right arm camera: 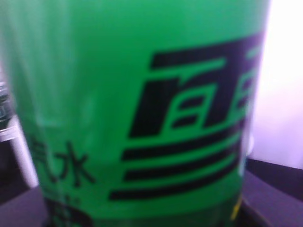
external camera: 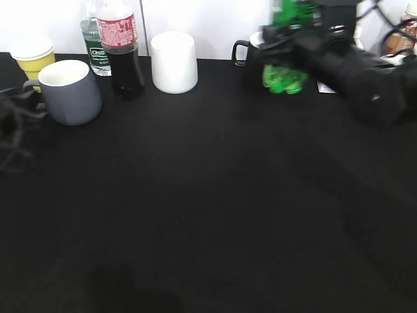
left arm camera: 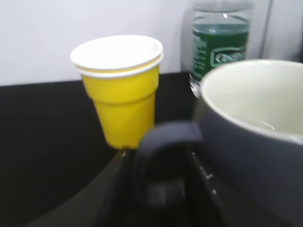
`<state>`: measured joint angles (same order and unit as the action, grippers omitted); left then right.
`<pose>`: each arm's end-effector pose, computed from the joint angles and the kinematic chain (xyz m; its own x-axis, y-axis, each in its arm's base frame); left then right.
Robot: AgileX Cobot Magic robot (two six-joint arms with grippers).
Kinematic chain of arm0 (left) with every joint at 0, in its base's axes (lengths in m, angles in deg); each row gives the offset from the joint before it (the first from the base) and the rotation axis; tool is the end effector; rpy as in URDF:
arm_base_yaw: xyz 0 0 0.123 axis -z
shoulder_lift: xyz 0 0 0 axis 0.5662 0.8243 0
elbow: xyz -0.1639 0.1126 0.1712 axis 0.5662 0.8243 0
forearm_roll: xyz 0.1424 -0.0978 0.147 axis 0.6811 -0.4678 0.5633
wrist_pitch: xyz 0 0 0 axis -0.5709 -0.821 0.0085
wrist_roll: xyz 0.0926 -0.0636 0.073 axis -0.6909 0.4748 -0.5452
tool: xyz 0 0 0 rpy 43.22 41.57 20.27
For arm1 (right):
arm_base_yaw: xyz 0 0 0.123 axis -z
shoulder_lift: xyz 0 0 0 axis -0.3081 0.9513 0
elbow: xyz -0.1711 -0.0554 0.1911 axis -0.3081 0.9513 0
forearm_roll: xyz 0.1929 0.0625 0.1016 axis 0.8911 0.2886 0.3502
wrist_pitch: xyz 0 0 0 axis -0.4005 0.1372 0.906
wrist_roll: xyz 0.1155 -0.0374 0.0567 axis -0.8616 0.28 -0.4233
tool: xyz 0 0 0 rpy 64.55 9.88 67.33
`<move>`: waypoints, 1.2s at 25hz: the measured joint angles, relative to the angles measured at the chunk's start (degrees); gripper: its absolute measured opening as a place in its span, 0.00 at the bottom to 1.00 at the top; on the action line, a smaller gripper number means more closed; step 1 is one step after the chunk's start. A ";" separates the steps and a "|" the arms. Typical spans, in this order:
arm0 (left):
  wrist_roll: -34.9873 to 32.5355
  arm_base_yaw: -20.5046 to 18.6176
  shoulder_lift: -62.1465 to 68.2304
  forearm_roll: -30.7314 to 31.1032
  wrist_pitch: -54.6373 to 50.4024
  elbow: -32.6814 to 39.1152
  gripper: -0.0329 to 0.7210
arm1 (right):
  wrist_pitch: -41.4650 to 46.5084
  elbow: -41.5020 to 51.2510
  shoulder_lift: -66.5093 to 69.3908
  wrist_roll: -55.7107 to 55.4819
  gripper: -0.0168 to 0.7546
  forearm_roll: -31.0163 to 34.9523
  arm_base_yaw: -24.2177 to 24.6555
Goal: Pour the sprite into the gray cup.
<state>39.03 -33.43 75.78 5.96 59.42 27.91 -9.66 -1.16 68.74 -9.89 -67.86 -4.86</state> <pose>0.3497 -0.0170 0.1289 -0.1930 0.0394 -0.9804 0.1034 0.9944 0.0196 0.3892 0.1508 0.2011 -0.0945 0.0508 -0.9942 -0.2982 0.9514 0.0769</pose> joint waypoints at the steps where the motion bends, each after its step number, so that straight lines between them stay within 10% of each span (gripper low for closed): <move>1: 0.02 0.65 -5.02 -0.56 -3.75 2.61 0.44 | 0.00 0.00 0.00 0.00 0.58 0.18 2.04; 10: 0.17 8.16 -38.71 -0.54 -36.47 5.70 0.44 | -17.78 3.71 9.99 -2.26 0.58 -0.86 8.04; 17: 0.17 8.26 -40.85 0.05 -40.18 5.70 0.44 | -25.00 4.32 16.06 -4.36 0.58 -6.43 8.04; 24: 0.17 8.26 -40.90 0.05 -42.32 5.70 0.44 | -24.73 14.27 10.43 -4.36 0.83 -6.11 7.98; 26: 0.44 8.26 -41.88 0.05 -47.79 5.37 0.44 | -18.07 18.43 3.81 -4.36 0.83 -6.18 7.98; 30: 0.81 8.26 -43.15 -3.78 -81.75 -4.66 0.58 | 40.68 10.74 -19.04 -7.56 0.81 -10.42 7.98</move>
<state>39.84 -25.17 32.63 2.19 -22.33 23.25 31.02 9.59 49.69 -17.45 -78.28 3.13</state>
